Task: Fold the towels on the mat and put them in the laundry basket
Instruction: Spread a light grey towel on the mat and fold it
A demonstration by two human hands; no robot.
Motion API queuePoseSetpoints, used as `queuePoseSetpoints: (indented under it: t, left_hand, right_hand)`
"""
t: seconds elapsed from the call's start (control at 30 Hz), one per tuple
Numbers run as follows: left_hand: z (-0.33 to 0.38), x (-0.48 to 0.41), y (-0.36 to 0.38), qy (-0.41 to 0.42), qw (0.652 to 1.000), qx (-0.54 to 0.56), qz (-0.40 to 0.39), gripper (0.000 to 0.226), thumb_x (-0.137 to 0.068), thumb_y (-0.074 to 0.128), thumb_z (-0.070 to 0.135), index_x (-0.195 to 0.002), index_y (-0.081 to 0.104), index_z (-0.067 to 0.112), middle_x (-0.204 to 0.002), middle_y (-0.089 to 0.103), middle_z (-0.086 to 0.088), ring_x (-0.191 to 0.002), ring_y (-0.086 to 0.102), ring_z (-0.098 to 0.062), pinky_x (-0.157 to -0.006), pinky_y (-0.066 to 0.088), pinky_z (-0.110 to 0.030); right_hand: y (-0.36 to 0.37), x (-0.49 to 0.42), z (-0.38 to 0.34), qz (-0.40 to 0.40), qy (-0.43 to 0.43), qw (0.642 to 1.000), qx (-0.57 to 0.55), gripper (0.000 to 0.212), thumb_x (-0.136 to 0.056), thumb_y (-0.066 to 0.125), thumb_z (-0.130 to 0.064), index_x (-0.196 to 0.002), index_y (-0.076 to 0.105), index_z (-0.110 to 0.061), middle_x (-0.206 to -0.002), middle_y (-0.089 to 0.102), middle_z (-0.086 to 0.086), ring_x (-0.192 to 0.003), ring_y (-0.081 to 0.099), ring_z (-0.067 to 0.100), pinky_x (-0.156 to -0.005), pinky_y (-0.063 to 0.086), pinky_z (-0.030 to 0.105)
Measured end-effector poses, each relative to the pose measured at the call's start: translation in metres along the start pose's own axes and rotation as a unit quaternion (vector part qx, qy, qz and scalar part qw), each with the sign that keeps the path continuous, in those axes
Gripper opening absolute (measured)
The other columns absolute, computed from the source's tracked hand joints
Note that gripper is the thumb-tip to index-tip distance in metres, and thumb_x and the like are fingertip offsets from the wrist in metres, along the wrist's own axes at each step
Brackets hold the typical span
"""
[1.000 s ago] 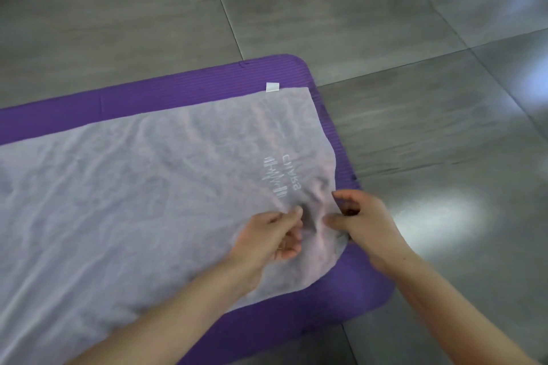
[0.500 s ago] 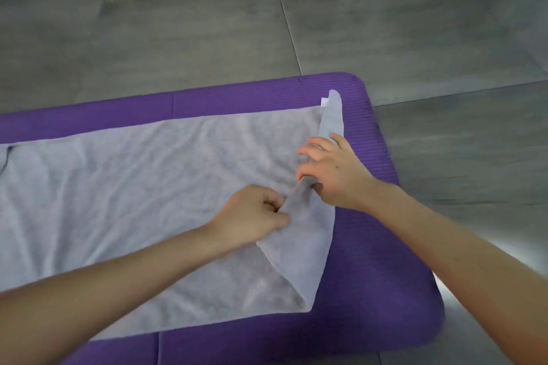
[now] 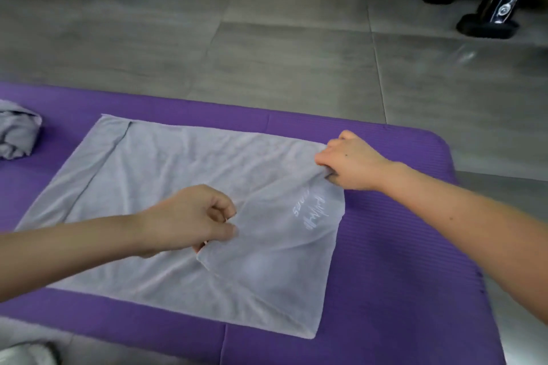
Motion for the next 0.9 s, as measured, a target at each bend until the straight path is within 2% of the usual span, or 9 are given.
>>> queuePoseSetpoints:
  t: [0.07,0.17,0.23,0.37,0.47,0.67,0.73,0.8,0.9]
  left_hand:
    - [-0.034,0.014,-0.022,-0.009,0.999,0.005,0.034,0.012,-0.082,0.067,0.008,-0.07,0.064,0.006,-0.054,0.06,0.002,-0.049,0.052,-0.008,-0.047,0.043,-0.019]
    - [-0.085,0.022,-0.029,-0.029,0.998,-0.016,0.052,0.019,-0.08,0.067,0.006,-0.063,0.062,0.012,-0.048,0.054,0.006,-0.045,0.046,-0.006,-0.047,0.04,-0.017]
    - [-0.109,0.013,-0.021,-0.045,0.997,-0.042,0.041,0.029,-0.079,0.066,0.007,-0.056,0.057,0.021,-0.045,0.048,0.012,-0.042,0.041,0.0,-0.049,0.039,-0.017]
    - [-0.136,-0.012,-0.019,-0.075,0.996,-0.001,0.056,0.011,-0.066,0.065,0.021,-0.062,0.06,0.013,-0.051,0.053,0.009,-0.046,0.047,-0.004,-0.051,0.042,-0.019]
    - [-0.153,-0.023,-0.024,-0.103,0.99,0.052,0.082,0.011,-0.071,0.07,0.014,-0.07,0.065,0.004,-0.06,0.064,-0.003,-0.052,0.057,-0.013,-0.048,0.047,-0.023]
    - [-0.171,-0.022,-0.035,-0.132,0.979,0.095,0.122,0.009,-0.078,0.07,0.006,-0.07,0.067,0.008,-0.065,0.068,-0.007,-0.049,0.057,-0.009,-0.044,0.044,-0.021]
    - [-0.176,-0.015,-0.038,-0.131,0.978,0.118,0.114,0.009,-0.08,0.07,0.006,-0.072,0.068,0.007,-0.068,0.07,-0.009,-0.056,0.06,-0.013,-0.049,0.046,-0.024]
    - [-0.18,0.0,-0.044,-0.128,0.971,0.17,0.107,0.009,-0.081,0.069,0.005,-0.073,0.067,0.004,-0.07,0.07,-0.009,-0.059,0.062,-0.015,-0.052,0.048,-0.026]
    - [-0.185,0.024,-0.061,-0.117,0.957,0.243,0.104,0.013,-0.081,0.068,0.005,-0.069,0.067,0.005,-0.067,0.068,-0.009,-0.056,0.061,-0.014,-0.048,0.049,-0.024]
  right_hand:
    - [-0.013,-0.008,-0.028,0.055,0.006,0.997,-0.046,0.027,-0.068,0.062,-0.016,-0.065,0.037,-0.024,-0.058,0.05,-0.006,-0.062,0.052,0.024,-0.061,0.029,0.029]
    - [0.047,0.006,-0.063,-0.199,0.006,0.976,-0.083,0.006,-0.083,0.055,-0.02,-0.088,0.058,-0.022,-0.084,0.057,-0.006,-0.084,0.054,0.021,-0.067,0.039,0.031]
    - [0.074,0.021,-0.063,-0.314,0.051,0.941,-0.114,0.022,-0.087,0.051,-0.023,-0.105,0.065,-0.026,-0.105,0.064,-0.008,-0.101,0.057,0.019,-0.081,0.047,0.031]
    - [0.071,-0.003,-0.018,-0.168,0.191,0.963,-0.088,0.025,-0.091,0.048,-0.028,-0.111,0.062,-0.023,-0.112,0.063,-0.005,-0.105,0.057,0.021,-0.081,0.047,0.032]
    - [0.093,0.009,0.003,-0.159,0.266,0.94,-0.144,0.034,-0.088,0.056,-0.035,-0.121,0.056,-0.025,-0.124,0.057,-0.006,-0.112,0.051,0.021,-0.084,0.046,0.033]
    - [0.12,0.019,0.005,-0.102,0.362,0.876,-0.303,0.025,-0.083,0.064,-0.035,-0.104,0.063,-0.021,-0.093,0.064,-0.005,-0.092,0.059,0.018,-0.071,0.046,0.03]
    - [0.102,0.004,0.01,-0.046,0.359,0.882,-0.303,0.008,-0.084,0.065,-0.03,-0.084,0.064,-0.021,-0.076,0.06,-0.008,-0.079,0.057,0.017,-0.063,0.038,0.028]
    - [0.066,-0.023,0.008,0.013,0.308,0.906,-0.289,0.016,-0.084,0.066,-0.03,-0.072,0.064,-0.02,-0.065,0.056,-0.009,-0.073,0.05,0.017,-0.063,0.034,0.029]
    - [0.014,-0.076,0.0,0.06,0.247,0.929,-0.269,0.015,-0.087,0.063,-0.032,-0.091,0.073,-0.021,-0.088,0.066,-0.003,-0.09,0.054,0.022,-0.079,0.036,0.029]
Point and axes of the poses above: each hand's wrist, its own x-axis away from the middle knuckle, its own y-axis out of the palm, z = x × y, the point moved 10 cm from there along -x, towards the middle knuckle
